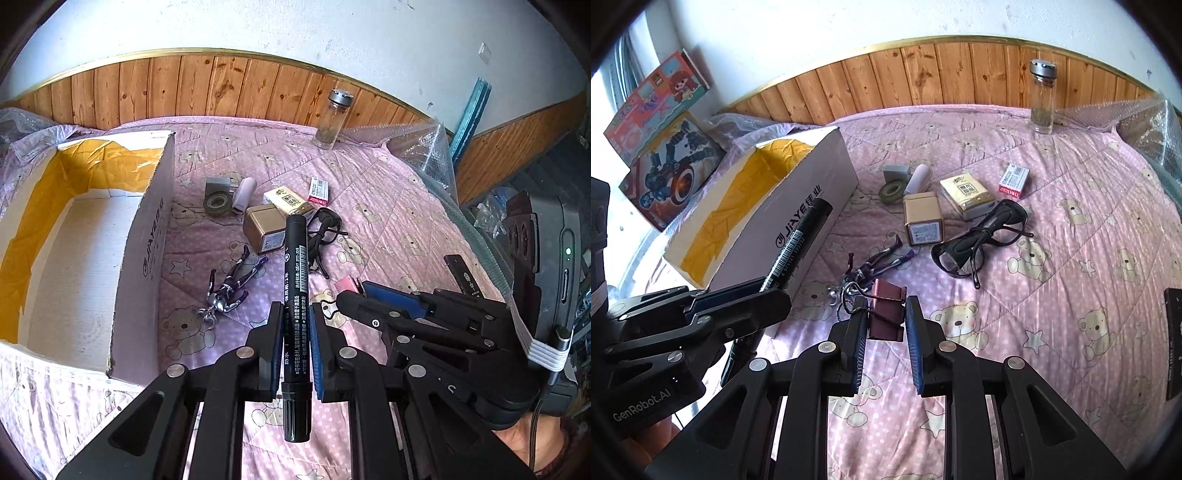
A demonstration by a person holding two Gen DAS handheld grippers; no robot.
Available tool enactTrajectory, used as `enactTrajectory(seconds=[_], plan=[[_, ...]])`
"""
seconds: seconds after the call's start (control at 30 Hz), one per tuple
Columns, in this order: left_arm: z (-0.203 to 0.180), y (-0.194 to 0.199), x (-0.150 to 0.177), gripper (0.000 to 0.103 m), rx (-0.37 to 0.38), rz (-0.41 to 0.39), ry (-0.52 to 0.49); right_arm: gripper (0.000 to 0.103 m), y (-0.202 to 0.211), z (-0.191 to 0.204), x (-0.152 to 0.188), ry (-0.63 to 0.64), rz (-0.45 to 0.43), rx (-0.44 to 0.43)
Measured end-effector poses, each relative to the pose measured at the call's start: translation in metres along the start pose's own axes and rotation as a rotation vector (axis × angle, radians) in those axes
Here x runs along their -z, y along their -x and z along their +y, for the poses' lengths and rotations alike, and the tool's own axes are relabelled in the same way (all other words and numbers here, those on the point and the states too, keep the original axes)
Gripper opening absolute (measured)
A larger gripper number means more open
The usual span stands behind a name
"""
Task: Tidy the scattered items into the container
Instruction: 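Carry the marker in the left tool and the clip in the right tool over the box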
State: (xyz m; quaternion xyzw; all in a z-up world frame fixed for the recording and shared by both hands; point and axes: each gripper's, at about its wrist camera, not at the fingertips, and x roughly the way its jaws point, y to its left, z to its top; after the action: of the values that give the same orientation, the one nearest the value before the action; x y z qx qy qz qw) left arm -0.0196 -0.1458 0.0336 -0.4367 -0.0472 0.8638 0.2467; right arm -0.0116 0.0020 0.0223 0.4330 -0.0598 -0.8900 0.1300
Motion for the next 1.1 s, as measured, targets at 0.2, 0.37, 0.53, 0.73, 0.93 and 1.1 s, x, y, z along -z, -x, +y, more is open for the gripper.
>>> enactTrajectory(seconds=[0.2,0.37,0.53,0.73,0.93,1.1], plan=[[0.007,0.018,-0.006,0.014,-0.001,-0.037,0.024,0.021,0.011,0.014,-0.01,0.027,-0.026,-0.003],[0.016,0.032,-0.01,0.014,-0.002,-0.067,0.042,0.021,0.016,0.028,-0.017,0.054,-0.04,-0.009],[0.025,0.045,-0.013,0.014,-0.003,-0.094,0.062,0.021,0.02,0.044,-0.025,0.08,-0.052,-0.016],[0.04,0.061,-0.019,0.014,-0.004,-0.125,0.087,0.021,0.022,0.065,-0.036,0.117,-0.067,-0.028],[0.056,0.073,-0.022,0.014,-0.011,-0.15,0.114,0.021,0.02,0.086,-0.048,0.153,-0.077,-0.042],[0.071,0.082,-0.025,0.014,-0.025,-0.167,0.138,0.021,0.017,0.103,-0.058,0.181,-0.082,-0.059]])
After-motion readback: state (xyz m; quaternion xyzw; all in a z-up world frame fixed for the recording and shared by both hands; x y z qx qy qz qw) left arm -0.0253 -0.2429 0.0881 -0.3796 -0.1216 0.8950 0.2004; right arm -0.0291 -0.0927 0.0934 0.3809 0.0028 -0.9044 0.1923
